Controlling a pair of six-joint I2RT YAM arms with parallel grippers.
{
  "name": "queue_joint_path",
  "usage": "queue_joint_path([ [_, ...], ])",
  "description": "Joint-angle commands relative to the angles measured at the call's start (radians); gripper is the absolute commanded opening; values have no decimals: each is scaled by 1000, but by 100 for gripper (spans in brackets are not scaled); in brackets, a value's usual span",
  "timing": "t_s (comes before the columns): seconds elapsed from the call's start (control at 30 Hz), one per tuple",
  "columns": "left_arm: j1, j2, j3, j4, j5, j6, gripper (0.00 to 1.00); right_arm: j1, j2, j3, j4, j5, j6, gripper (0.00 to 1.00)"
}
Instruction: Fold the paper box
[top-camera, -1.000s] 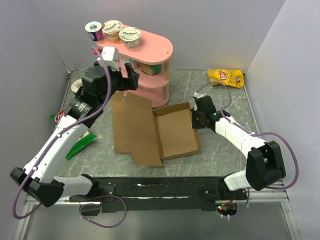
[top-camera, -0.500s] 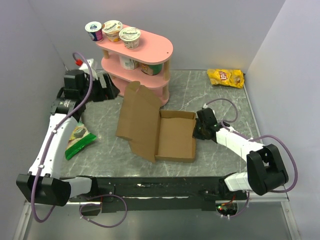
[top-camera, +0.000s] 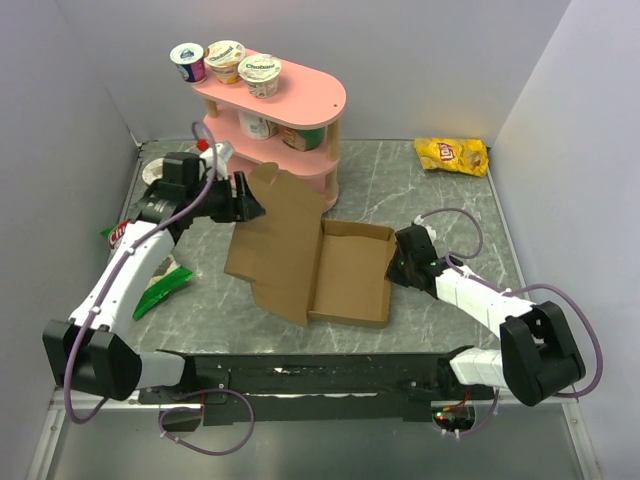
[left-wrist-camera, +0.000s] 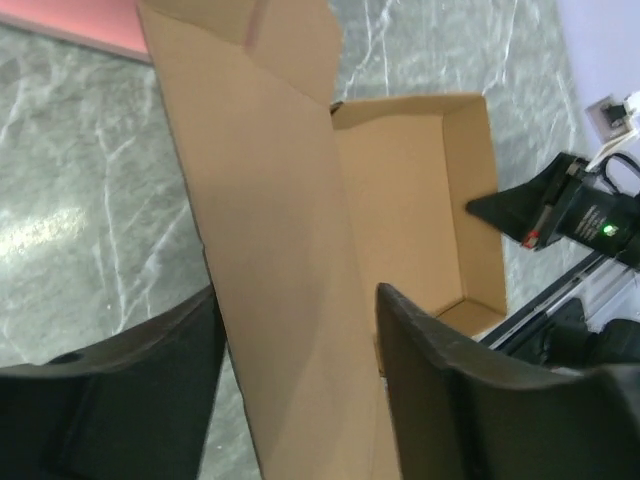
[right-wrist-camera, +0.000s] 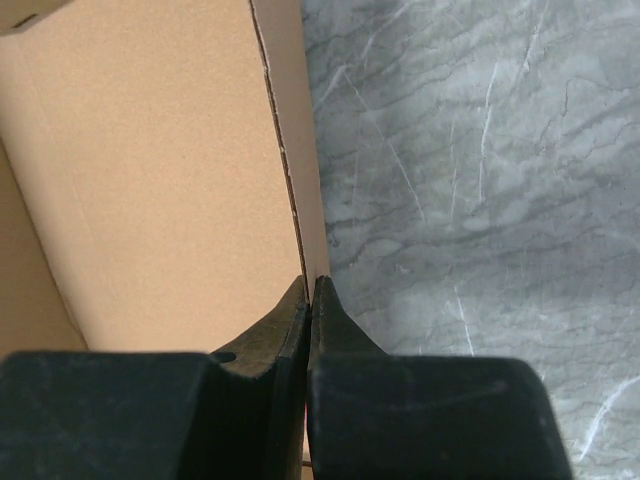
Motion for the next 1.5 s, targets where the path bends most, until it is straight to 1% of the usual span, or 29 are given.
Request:
queue_joint_path([
  [0.0,-75,38,95,-26,-100,47,61,1,-52,-11,92,72,61,0],
  [0.1,-138,68,130,-68,-180,67,47,4,-59,-21,99,77,67,0],
  [0.13,-170,73,142,-77,-215,69,36,7,-61,-26,101,80,69,0],
  [0.17,-186,76,147,-80,-254,73,31,7,-61,-28,102,80,69,0],
  [0.2,-202,85,152,-84,-321,78,27,8,-61,-29,104,81,67,0],
  [0.23,-231,90,168,-91,-349,84,22,8,-59,-31,105,81,69,0],
  [0.33,-291,127,210,-133,-461,104,16,15,-58,-35,110,83,70,0],
  [0.4,-324,157,231,-166,-539,119,15,19,-56,-35,118,84,73,0],
  [0.43,-360,169,253,-175,-606,124,13,25,-55,-37,121,87,76,0],
  [0.5,-402,211,288,-205,-677,141,13,30,-53,-41,122,92,82,0],
  [0.53,-445,226,302,-216,-723,147,13,34,-53,-41,125,97,82,0],
  [0.6,-485,281,339,-259,-858,156,12,36,-53,-44,127,97,87,0],
  [0.63,-521,300,349,-272,-899,156,11,39,-52,-44,127,100,89,0],
  [0.67,-538,320,360,-287,-982,151,11,41,-52,-48,130,100,90,0],
  [0.73,-593,375,395,-330,-1050,142,11,44,-52,-49,133,103,92,0],
  [0.77,-612,395,406,-341,-1132,139,11,45,-52,-51,135,106,93,0],
  [0.83,-661,455,437,-388,-1209,124,11,48,-47,-49,139,106,96,0],
  [0.9,-681,519,472,-429,-1290,109,11,53,-46,-54,145,106,102,0],
  [1.0,-715,584,498,-482,-1347,86,10,59,-50,-64,153,109,113,0],
  [1.1,-733,588,500,-465,-1363,95,10,62,-59,-67,155,112,116,0],
  [1.2,-729,546,483,-393,-1384,154,10,64,-90,-60,133,124,105,0],
  [1.23,-729,535,477,-365,-1386,214,10,62,-101,-58,122,127,101,0],
  [1.27,-727,507,465,-301,-1383,254,9,62,-121,-55,115,130,89,12],
  [1.3,-727,495,436,-266,-1386,294,9,62,-130,-43,102,135,81,21],
  [1.33,-727,483,416,-229,-1409,391,6,62,-141,-35,87,152,75,32],
  [1.37,-726,461,385,-160,-1412,436,6,62,-170,-20,57,161,61,60],
  [1.4,-724,449,365,-120,-1417,482,5,62,-187,-15,43,172,52,72],
  [1.43,-723,435,347,-73,-1421,565,3,64,-208,-12,36,178,40,80],
  [1.47,-721,408,321,-48,-1373,605,4,61,-254,-8,35,175,3,91],
])
